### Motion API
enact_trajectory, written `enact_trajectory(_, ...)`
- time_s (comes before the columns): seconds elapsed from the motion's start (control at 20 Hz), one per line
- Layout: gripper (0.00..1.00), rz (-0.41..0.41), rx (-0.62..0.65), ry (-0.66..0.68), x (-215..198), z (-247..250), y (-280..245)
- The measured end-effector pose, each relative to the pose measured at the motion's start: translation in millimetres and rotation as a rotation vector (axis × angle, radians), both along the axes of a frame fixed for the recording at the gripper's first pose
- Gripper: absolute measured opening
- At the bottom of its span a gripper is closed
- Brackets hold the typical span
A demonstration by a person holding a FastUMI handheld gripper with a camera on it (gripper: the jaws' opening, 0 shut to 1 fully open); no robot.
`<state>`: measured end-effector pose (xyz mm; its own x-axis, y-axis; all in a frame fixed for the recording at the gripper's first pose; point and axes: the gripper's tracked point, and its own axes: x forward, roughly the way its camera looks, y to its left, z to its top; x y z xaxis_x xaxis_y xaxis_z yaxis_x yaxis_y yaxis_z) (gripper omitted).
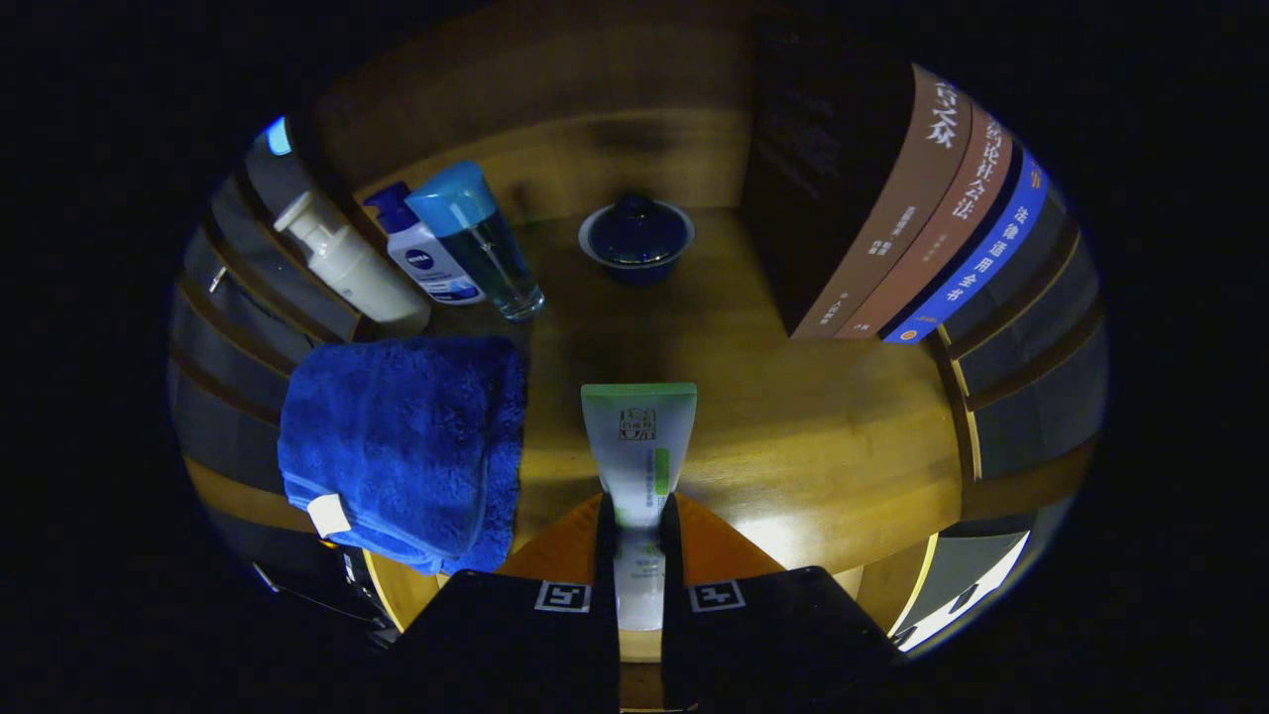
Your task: Pull open the drawer, take out the items inside it, and place them on the countertop above the cabinet.
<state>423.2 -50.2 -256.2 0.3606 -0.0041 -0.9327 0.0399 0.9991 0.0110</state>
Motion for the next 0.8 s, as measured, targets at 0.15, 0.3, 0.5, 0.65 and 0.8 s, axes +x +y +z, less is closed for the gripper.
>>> enact_trajectory(0.15,0.22,-0.010,0.003,0.021,4,-8,-1)
enact_trajectory(0.3,0.36,-0.027,-0.007,0.019,5,-8,-3)
enact_trajectory(0.5,0.76,-0.017,-0.024,-0.003,-4,0,-6)
enact_trajectory(0.65,1.00,-0.019,-0.001,-0.051,-18,14,1)
enact_trajectory(0.8,1.00,0.004,0.003,-0.168,-32,31,8)
